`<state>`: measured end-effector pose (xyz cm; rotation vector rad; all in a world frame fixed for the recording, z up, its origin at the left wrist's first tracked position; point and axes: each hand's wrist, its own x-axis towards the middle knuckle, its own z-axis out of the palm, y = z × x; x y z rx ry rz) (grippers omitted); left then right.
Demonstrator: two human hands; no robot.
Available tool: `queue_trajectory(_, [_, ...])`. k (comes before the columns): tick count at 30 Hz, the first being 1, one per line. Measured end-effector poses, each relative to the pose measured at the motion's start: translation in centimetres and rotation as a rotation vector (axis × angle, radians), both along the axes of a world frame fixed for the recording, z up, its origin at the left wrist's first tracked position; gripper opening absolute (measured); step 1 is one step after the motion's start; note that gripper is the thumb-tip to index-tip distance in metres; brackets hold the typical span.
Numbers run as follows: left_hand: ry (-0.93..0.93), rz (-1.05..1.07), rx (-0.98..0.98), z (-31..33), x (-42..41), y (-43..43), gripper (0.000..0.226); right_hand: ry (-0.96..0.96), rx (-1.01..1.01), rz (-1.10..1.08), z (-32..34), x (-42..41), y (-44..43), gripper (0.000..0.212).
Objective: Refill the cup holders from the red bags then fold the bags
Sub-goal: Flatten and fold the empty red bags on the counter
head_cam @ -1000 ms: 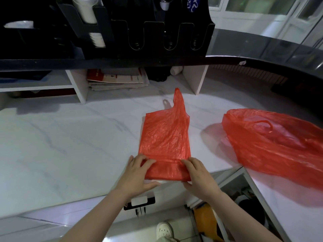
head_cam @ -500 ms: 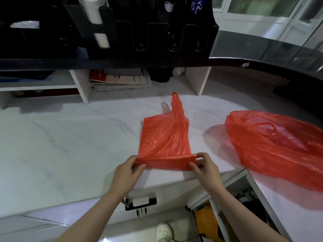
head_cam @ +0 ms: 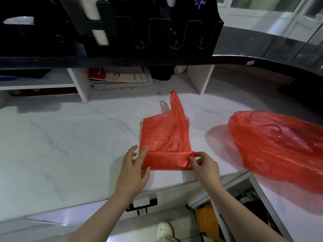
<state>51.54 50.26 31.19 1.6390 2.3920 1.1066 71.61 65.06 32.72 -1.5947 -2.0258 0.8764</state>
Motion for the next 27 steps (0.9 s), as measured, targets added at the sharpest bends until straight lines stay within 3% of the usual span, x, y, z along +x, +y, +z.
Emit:
queue_trajectory(2, [0.249, -0.098, -0.039, 0.4, 0.5, 0.8, 0.069, -0.009, 0.007, -0.003, -0.1, -0.1, 0.0, 0.021])
queue_trajectory(5, [0.441, -0.225, -0.319, 1.2, 1.5, 2.3, 0.065, -0.034, 0.017, 0.0, -0.3, -0.2, 0.0, 0.026])
queue_trajectory(8, [0.455, -0.218, -0.537, 0.7, 1.6, 3.0, 0.072, -0.063, 0.048, 0.026, 0.1, -0.4, -0.1, 0.044])
queue_trajectory(11, [0.42, -0.203, -0.602, 0.1, 1.5, 3.1, 0.074, -0.174, 0.18, 0.083, -0.1, -0.2, -0.4, 0.067])
queue_trajectory(16, [0.338, -0.22, -0.577, -0.5, 1.4, 3.3, 0.073, -0.417, 0.522, 0.637, 0.1, -1.9, -1.5, 0.066])
queue_trajectory(19, [0.337, -0.239, -0.588, -0.7, 1.3, 3.2, 0.077, -0.52, 0.433, 0.803, -0.6, -2.8, -1.5, 0.071])
queue_trajectory(27, [0.336, -0.268, -0.597, -0.6, 1.1, 3.2, 0.072, -0.666, 0.273, 0.755, -1.0, -0.2, 1.0, 0.086])
